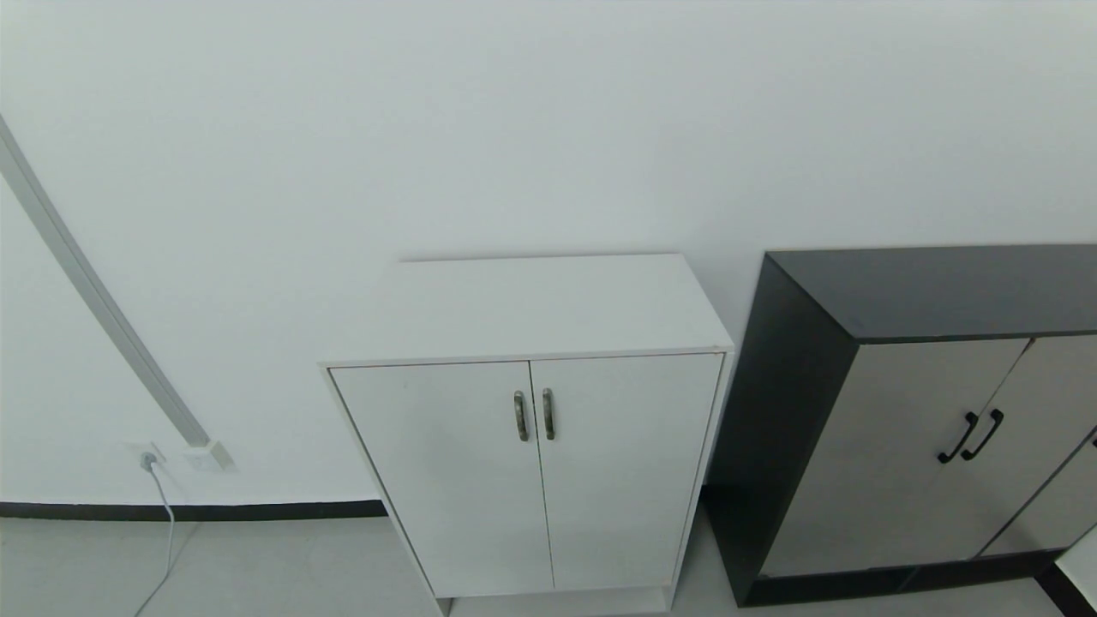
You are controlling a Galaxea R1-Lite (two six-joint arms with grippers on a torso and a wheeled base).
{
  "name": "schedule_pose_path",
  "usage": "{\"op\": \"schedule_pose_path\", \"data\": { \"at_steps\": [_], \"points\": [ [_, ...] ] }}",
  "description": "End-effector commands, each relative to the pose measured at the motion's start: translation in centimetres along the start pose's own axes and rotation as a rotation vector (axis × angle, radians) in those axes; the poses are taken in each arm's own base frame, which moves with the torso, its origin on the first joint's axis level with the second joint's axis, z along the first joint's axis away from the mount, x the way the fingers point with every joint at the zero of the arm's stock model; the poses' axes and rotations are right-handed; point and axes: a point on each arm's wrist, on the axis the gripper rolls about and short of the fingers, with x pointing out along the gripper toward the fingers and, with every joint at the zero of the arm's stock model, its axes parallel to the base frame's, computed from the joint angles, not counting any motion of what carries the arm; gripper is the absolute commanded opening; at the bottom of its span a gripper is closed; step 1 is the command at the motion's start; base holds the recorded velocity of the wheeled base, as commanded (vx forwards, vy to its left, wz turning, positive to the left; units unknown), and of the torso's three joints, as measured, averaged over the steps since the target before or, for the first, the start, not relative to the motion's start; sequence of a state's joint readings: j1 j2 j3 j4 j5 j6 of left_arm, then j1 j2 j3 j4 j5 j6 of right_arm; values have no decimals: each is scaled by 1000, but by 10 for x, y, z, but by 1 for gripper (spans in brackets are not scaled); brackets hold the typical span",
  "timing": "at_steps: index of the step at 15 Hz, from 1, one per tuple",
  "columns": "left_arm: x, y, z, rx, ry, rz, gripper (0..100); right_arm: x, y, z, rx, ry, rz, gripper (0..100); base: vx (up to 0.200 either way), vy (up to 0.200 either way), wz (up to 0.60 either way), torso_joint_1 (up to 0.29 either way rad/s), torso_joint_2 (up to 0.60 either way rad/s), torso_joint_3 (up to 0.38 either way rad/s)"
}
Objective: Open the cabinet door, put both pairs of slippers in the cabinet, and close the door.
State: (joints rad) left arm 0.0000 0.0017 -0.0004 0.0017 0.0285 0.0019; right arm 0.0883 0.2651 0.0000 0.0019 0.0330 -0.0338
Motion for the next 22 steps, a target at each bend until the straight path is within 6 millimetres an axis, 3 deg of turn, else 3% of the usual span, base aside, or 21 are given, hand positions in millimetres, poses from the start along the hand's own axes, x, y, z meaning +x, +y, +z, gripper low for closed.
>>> {"op": "schedule_pose_path", "data": {
  "at_steps": [1, 10, 22],
  "points": [
    [0, 0, 0, 0, 2, 1, 0, -8, 1, -3, 7, -103, -49, 0, 0, 0, 0, 0, 0, 0],
    [0, 0, 0, -3, 2, 2, 0, -19, 3, -8, 23, -264, -85, 0, 0, 0, 0, 0, 0, 0],
    [0, 0, 0, -2, 2, 4, 0, -19, 2, -8, 38, -265, -99, 0, 0, 0, 0, 0, 0, 0]
  ]
}}
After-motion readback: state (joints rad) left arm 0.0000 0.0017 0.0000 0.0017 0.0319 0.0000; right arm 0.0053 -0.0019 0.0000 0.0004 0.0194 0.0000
